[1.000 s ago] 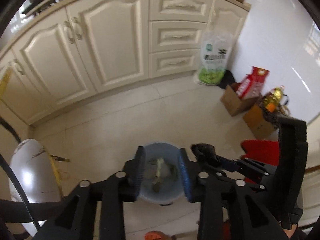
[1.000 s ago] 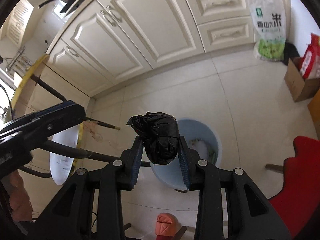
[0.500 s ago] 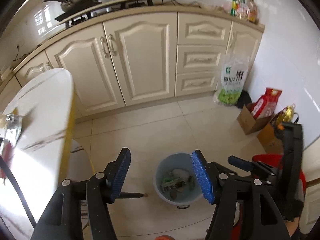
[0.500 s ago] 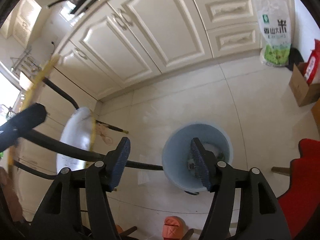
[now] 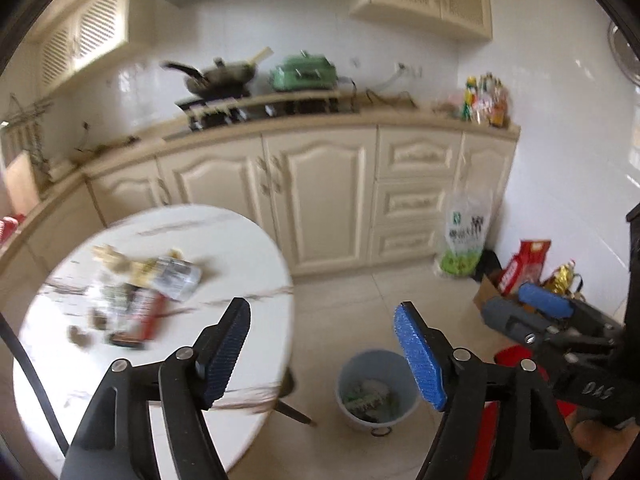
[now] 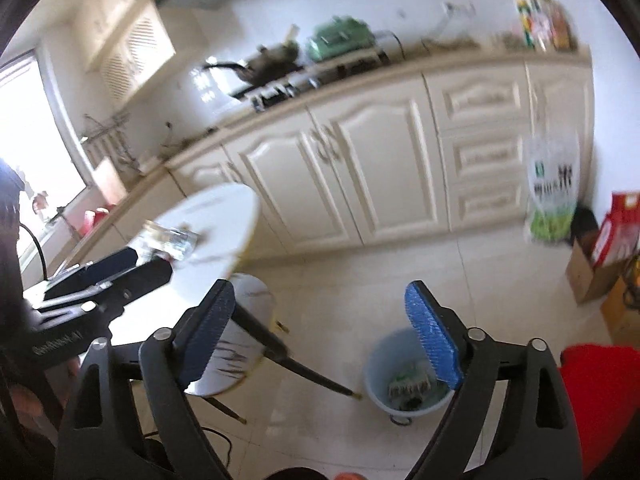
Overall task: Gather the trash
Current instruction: 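Move both tools back to the table over the remaining trash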
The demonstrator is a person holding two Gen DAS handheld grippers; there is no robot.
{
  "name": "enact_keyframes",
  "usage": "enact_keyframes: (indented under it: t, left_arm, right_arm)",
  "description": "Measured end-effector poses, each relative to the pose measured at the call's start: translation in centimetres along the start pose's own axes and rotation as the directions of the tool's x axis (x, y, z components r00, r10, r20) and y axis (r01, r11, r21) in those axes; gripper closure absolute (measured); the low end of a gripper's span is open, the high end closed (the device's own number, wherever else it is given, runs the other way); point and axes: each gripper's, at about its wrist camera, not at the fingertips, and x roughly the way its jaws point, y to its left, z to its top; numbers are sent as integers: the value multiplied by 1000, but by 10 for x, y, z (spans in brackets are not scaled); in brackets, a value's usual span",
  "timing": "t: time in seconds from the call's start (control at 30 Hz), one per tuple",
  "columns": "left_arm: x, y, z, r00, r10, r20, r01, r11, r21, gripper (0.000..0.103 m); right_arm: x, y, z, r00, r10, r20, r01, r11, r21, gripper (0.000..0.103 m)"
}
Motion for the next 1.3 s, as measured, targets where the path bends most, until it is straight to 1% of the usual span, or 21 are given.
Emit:
enact_keyframes:
  t: [0.07,0.13,0.17,0.2,0.27,0.3,0.43,0.5,0.57,0.63,0.73,0.8,0.83,0.93,0.97,1.0,1.1,1.17,1.23,1.27,1.3]
  left_arm:
    - [-42,21,-13,998,33,55,-32,999,-22,29]
    - [-79,44,-26,993,60,102,-55,997,-50,21]
    - [-98,55,-32,989,79,128,-71,995,-63,15]
    - [-114,62,-43,984,96,150,-86,994,-73,13]
    - [-147,80,-59,969,151,196,-136,987,-89,11]
    - [-158,86,-65,963,167,210,-150,984,-94,7]
    - [-208,110,-100,931,259,259,-229,963,-140,6]
    - [-226,113,-119,915,296,273,-256,951,-170,1]
    - [-242,118,-134,899,332,285,-281,938,-204,1]
    - [-256,120,-149,883,365,296,-306,925,-226,1]
    - [-257,112,-162,865,405,297,-340,907,-246,1]
    - [-242,103,-159,860,417,293,-353,902,-249,1]
    - [-244,101,-163,860,419,292,-354,901,-249,1]
    - [-224,102,-154,861,422,284,-360,900,-248,1]
    - [-225,99,-158,860,426,281,-364,898,-246,1]
    - [-213,104,-149,862,426,275,-366,898,-243,1]
    - [-198,106,-142,863,435,258,-381,895,-232,1]
    - [-181,114,-131,866,437,241,-388,893,-226,1]
    - [-159,129,-114,869,449,209,-403,886,-230,1]
    - [-152,135,-114,868,460,186,-415,879,-235,1]
    - [-142,143,-106,868,467,168,-423,874,-240,1]
  right_arm:
    - [-13,28,7,999,22,30,-21,999,-36,12]
    - [-26,57,12,998,40,50,-36,996,-79,5]
    - [-31,73,15,997,48,65,-41,994,-102,3]
    - [-34,83,16,996,53,77,-44,992,-118,0]
    - [-42,116,20,992,73,101,-56,985,-161,0]
    - [-46,133,21,989,89,117,-67,981,-183,0]
    - [-55,187,21,980,122,157,-78,963,-258,0]
    - [-56,212,20,977,129,167,-74,952,-299,0]
    - [-53,237,18,974,149,170,-84,937,-339,0]
    - [-52,253,14,973,162,166,-92,927,-363,0]
    - [-46,275,9,972,169,162,-92,911,-402,0]
    - [-41,285,6,972,176,158,-97,906,-412,0]
    - [-39,288,5,972,180,152,-102,904,-416,0]
    - [-35,289,1,973,179,144,-105,903,-418,0]
    - [-32,290,2,974,178,138,-106,902,-417,0]
    - [-30,286,2,974,178,136,-107,903,-417,0]
    - [-20,283,4,976,174,129,-106,903,-416,0]
    - [-11,279,7,978,167,123,-103,906,-411,0]
    - [1,275,10,982,152,110,-95,909,-407,0]
    - [9,272,11,985,141,100,-90,911,-402,0]
    - [17,268,12,988,129,88,-84,915,-396,0]
